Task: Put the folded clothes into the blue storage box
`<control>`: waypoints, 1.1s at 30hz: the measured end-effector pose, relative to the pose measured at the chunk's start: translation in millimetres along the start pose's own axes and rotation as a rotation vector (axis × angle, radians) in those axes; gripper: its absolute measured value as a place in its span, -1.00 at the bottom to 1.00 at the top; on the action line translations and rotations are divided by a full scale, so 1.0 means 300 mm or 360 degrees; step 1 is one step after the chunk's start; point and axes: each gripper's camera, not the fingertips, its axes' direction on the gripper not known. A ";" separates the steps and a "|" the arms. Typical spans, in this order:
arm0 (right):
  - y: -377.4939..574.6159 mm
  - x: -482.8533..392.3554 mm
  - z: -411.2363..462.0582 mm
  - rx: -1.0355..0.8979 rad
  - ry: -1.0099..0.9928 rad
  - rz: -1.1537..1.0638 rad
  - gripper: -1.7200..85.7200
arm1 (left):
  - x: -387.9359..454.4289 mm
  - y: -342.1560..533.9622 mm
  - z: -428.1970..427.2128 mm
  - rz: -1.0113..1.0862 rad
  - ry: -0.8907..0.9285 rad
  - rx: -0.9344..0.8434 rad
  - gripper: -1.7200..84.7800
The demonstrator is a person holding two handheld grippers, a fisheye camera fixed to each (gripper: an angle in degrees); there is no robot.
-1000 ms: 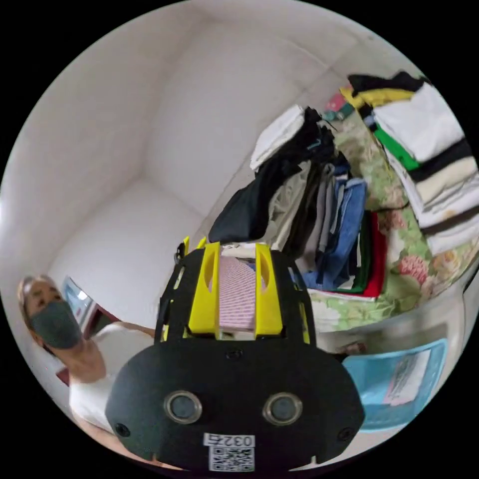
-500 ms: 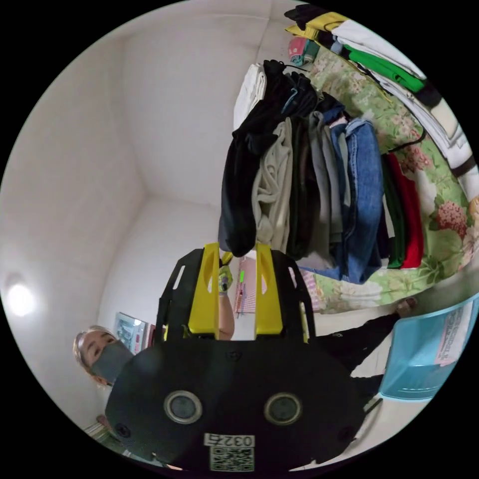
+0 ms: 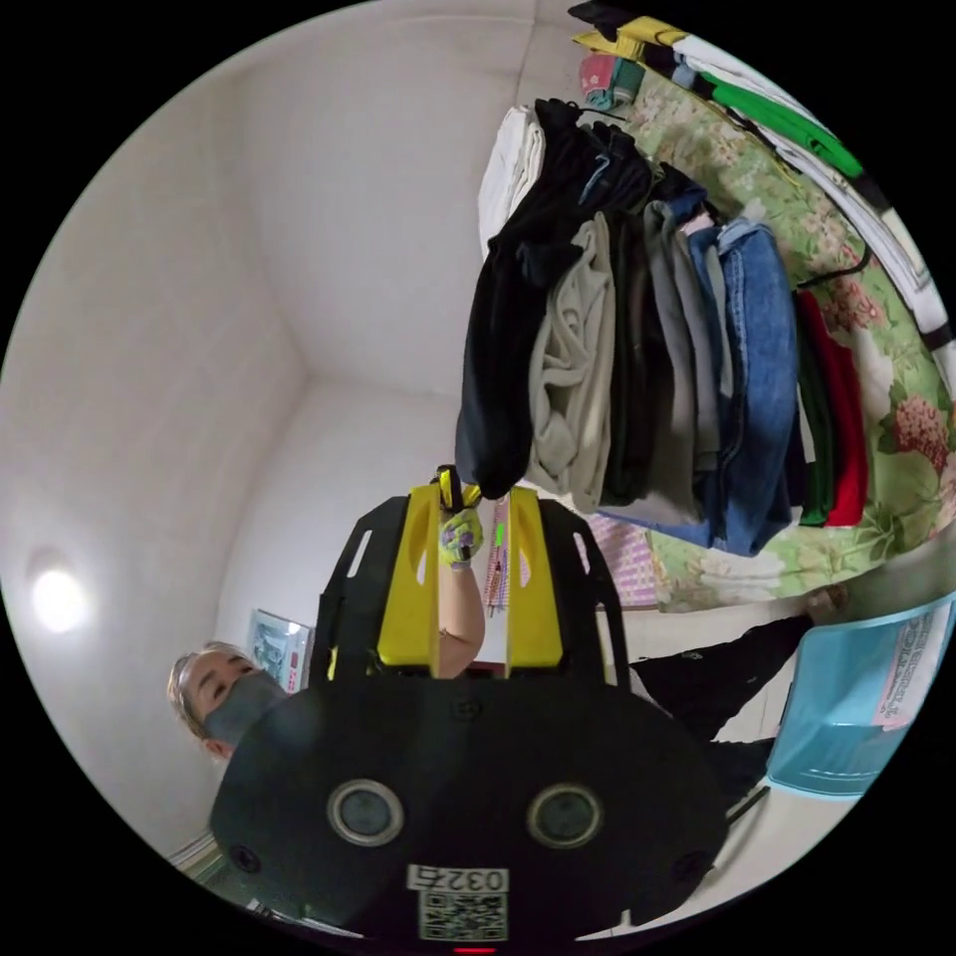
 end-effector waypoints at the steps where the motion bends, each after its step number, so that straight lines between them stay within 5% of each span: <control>1: -0.004 -0.002 0.002 0.0001 -0.0003 -0.0003 -0.73 | 0.006 0.002 0.003 0.0001 0.0024 0.0009 -0.78; 25: -0.100 0.065 0.025 0.0044 -0.0160 0.0105 -0.71 | 0.181 -0.012 0.180 -0.0079 0.0038 -0.0110 -0.80; 33: -0.128 -0.085 0.053 0.0021 -0.0025 -0.0091 -0.85 | 0.210 -0.008 0.156 -0.0095 0.0156 -0.0095 -0.83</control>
